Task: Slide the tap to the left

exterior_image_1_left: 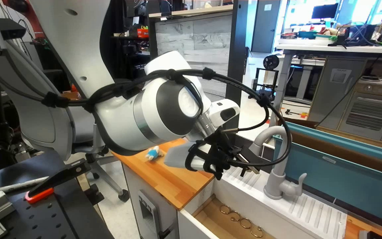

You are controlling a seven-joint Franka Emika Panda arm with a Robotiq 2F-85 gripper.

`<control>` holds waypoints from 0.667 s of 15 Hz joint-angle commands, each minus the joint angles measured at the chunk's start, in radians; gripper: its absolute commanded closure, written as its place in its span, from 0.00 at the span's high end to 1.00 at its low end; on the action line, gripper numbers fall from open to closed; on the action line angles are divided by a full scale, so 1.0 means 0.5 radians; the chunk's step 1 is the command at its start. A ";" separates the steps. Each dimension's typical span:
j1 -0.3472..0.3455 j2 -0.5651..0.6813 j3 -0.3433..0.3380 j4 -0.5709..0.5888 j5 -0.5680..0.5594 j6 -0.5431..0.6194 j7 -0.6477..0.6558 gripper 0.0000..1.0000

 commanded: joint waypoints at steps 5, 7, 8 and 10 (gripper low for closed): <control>0.112 0.183 -0.050 0.352 0.122 0.094 -0.091 1.00; 0.128 0.216 -0.076 0.441 0.129 0.093 -0.088 1.00; 0.124 0.224 -0.082 0.481 0.133 0.084 -0.087 1.00; 0.104 0.221 -0.071 0.525 0.145 0.048 -0.090 1.00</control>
